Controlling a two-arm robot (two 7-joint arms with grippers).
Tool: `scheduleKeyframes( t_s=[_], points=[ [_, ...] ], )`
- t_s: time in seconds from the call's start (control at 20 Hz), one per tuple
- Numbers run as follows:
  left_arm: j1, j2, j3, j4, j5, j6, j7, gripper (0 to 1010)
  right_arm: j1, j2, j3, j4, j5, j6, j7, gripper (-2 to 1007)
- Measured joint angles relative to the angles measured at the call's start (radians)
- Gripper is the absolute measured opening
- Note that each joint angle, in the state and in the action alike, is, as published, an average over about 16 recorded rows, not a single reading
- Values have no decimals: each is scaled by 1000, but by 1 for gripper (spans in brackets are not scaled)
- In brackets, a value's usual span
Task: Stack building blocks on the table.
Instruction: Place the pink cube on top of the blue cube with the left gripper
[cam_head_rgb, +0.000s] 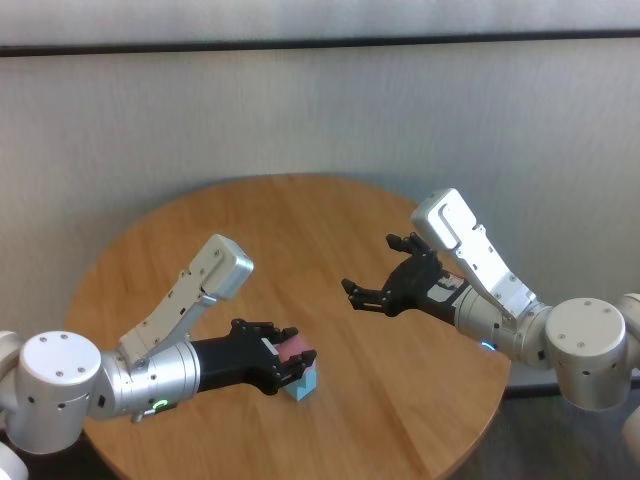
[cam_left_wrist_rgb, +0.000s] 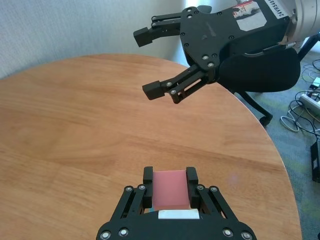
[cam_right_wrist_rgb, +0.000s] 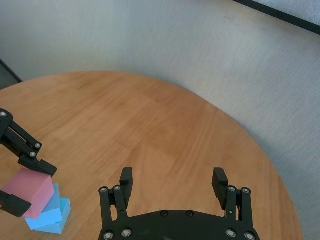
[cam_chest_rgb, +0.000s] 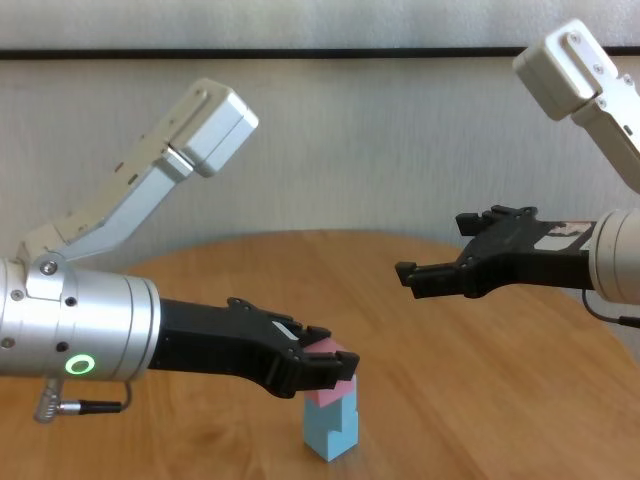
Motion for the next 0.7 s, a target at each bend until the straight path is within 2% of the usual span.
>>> scheduleKeyframes(
  t_s=[0.7],
  points=[
    [-23,4,31,9,-2,-5,19,404,0,0,0,0,0,0,0,1001]
  ],
)
